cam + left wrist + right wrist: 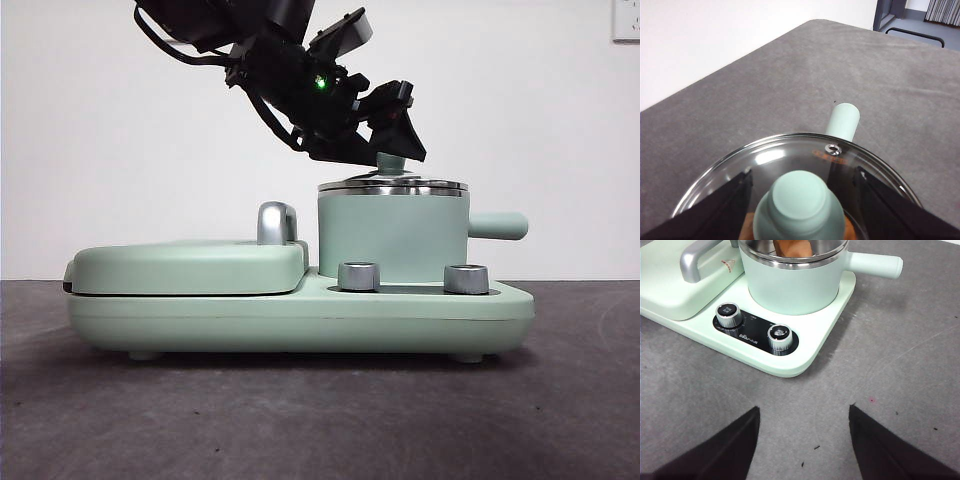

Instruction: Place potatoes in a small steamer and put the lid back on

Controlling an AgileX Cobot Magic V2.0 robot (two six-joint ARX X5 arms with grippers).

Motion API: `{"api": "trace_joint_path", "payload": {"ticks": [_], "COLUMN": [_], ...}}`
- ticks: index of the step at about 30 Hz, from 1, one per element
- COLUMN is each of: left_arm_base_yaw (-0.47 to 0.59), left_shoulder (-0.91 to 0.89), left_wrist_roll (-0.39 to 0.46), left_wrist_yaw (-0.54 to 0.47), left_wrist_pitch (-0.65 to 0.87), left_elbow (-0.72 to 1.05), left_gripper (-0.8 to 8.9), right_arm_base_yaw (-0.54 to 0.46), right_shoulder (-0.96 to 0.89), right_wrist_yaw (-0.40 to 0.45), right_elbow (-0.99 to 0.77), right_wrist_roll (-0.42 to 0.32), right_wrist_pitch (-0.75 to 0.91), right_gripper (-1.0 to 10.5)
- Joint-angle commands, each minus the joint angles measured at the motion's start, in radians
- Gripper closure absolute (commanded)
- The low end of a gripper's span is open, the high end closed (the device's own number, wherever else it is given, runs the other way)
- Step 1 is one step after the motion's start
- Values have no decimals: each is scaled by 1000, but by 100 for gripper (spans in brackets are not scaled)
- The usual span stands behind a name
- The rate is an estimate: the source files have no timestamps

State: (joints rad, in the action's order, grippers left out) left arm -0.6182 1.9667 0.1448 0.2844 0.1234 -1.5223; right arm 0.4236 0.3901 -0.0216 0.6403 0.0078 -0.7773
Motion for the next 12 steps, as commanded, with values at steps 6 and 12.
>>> {"api": "trace_joint_path", "payload": {"ticks": [6, 12], "left_arm_base_yaw": [29, 93], "left_shoulder": [-110, -217], "left_wrist_roll": [-140, -180], "left_wrist_yaw": [57, 59], "left_wrist_pitch": [-52, -186], "left_elbow": [-29, -24], "left_gripper": [478, 475], "right_arm_base_yaw": [4, 4], "right_shoulder": [0, 0], "right_wrist_yaw": [3, 3], "right_elbow": [1, 1], "right_wrist_roll": [11, 11], "right_wrist_pitch": [7, 7], "right_gripper": [672, 671]}}
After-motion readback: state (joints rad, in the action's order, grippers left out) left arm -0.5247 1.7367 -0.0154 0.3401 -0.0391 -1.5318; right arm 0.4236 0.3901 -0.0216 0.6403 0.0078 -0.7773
